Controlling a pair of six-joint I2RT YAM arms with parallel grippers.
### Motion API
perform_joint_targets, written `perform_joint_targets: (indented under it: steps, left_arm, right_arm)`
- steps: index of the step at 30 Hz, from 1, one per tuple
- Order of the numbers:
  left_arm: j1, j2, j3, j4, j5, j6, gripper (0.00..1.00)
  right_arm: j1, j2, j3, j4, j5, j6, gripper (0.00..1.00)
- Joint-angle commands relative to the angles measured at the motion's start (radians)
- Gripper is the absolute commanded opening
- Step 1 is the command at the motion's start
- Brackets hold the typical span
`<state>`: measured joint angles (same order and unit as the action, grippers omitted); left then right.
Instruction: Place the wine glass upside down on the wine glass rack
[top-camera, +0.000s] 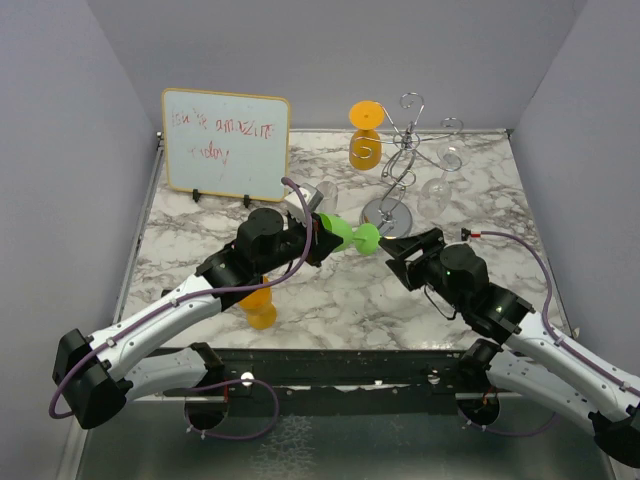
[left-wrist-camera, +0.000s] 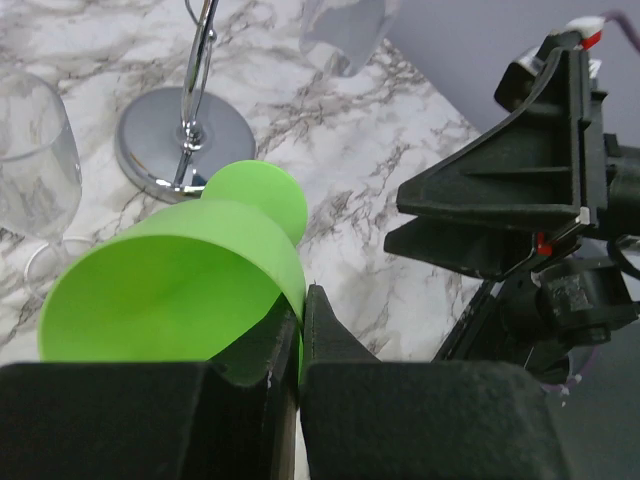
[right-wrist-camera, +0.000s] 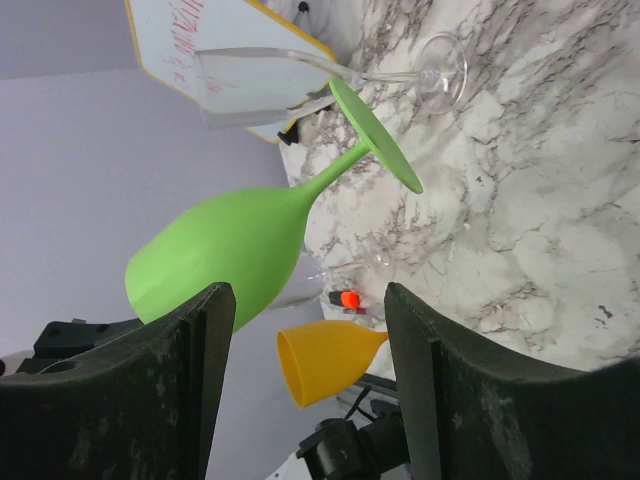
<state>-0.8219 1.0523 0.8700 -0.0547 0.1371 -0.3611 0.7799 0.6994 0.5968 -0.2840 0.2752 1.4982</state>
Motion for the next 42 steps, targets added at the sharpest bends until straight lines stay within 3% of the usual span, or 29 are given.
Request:
perform_joint_targets:
  steps: [1,25,42]
  left_arm:
    - [-0.025,-0.014,-0.035,0.248,-0.049,-0.013,0.0]
    - [-0.136,-0.035,-0.148,0.457,-0.036,0.051,0.0]
    - [-0.157,-0.06,-0.189,0.504,-0.007,0.06,0.0]
  right_arm:
    - [0.005,0.01,-0.004,0.144,0.018,0.079,0.65]
    - [0.005,0.074,-0.043,0.195,0.159,0.295,0.44]
    - [0.005,0.161,-0.046,0.258,0.107,0.419,0.35]
